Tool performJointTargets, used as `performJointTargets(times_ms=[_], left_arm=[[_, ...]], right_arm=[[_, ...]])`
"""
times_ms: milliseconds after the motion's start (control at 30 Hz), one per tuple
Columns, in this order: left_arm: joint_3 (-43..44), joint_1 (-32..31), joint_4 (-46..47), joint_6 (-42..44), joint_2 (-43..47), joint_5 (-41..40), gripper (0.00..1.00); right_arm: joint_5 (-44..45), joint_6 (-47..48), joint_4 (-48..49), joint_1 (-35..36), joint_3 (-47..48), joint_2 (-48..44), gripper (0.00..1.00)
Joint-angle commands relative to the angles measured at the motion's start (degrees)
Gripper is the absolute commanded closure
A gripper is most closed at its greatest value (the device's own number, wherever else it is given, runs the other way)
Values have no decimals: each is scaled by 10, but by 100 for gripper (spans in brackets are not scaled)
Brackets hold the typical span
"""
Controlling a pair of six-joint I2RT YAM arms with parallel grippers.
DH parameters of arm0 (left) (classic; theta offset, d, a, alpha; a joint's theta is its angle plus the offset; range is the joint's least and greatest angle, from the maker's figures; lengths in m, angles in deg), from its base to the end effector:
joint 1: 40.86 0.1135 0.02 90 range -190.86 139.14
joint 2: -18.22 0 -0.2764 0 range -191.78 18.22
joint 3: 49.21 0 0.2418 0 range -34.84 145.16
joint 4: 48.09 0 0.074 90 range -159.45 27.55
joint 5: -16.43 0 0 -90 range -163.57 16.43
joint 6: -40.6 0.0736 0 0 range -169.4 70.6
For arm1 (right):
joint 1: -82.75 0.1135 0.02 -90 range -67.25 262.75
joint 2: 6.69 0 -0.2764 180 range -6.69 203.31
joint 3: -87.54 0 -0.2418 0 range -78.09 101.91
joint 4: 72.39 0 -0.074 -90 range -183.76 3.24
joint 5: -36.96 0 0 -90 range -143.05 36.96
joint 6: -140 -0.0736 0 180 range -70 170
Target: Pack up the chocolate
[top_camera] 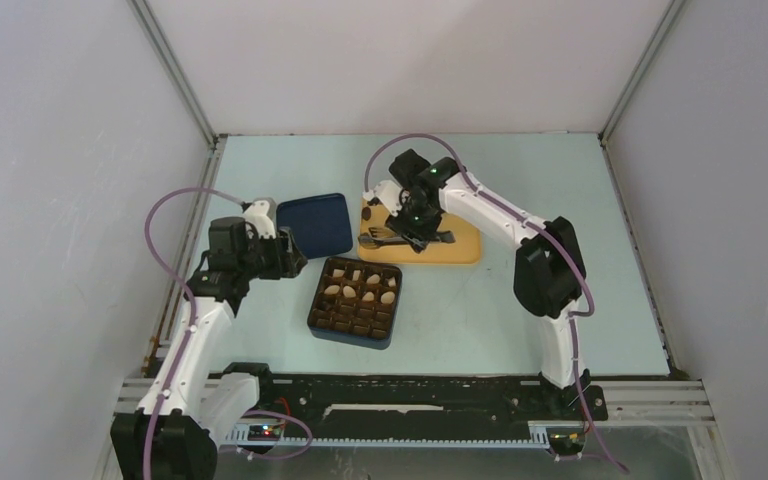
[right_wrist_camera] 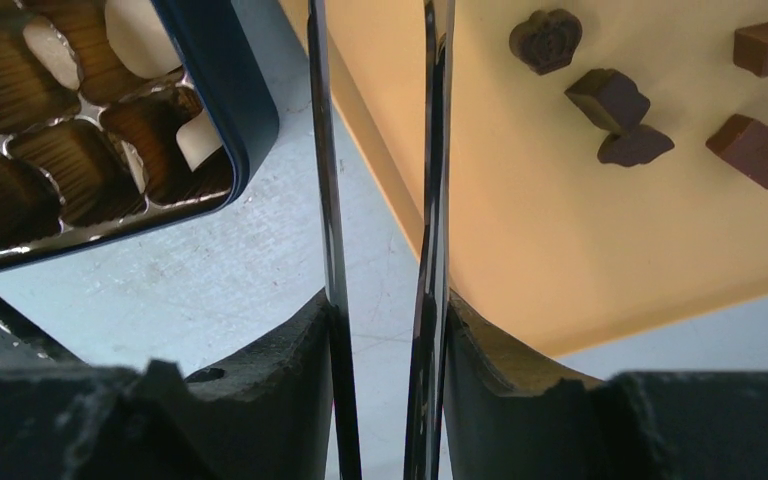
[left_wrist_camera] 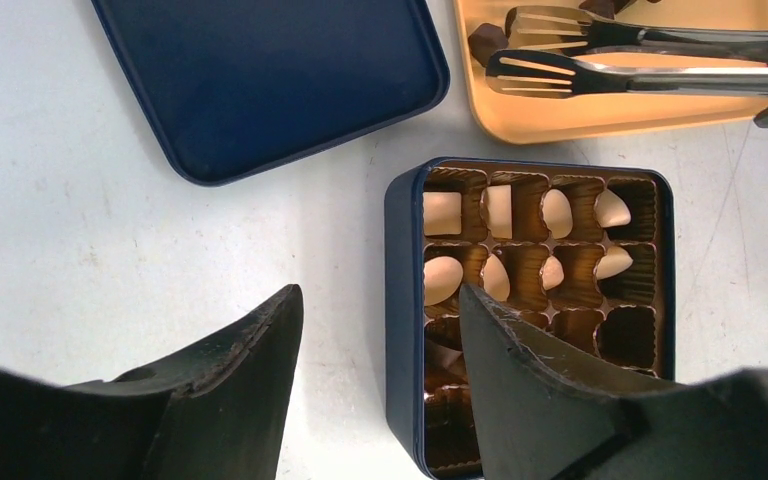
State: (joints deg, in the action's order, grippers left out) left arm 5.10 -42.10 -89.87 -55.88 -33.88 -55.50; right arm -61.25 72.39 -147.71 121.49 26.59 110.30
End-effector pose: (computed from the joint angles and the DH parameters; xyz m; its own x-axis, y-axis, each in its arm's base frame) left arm 0.2023 -0.0272 0.2492 -0.6621 -0.0930 -0.7436 0.1861 0.9408 -0.2833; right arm 0.3283 0.2769 0.2279 -0.4425 -0.8383 -0.3184 -0.8869 0.4617 0.0167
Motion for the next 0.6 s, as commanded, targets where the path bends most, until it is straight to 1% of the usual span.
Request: performJointTargets(times_ms=[0,200,300,400,567], left_arm=[[-14,8,19,1,17,8,37],[-18,11,20,1,23,10,36],[-21,11,24,1,24,12,36],[-22,11,26,-1,22,15,36],[-21,11,26,-5,13,25,36]], right_arm=[[-8,-10,11,-5,43,24,60],[-12,-13,5,-11,61,42,68],[-13,-13,1,-14,62,39,76],[-9,-8,-4,-18,48,8,81],[-31,7,19,-20,-36,-103,82]])
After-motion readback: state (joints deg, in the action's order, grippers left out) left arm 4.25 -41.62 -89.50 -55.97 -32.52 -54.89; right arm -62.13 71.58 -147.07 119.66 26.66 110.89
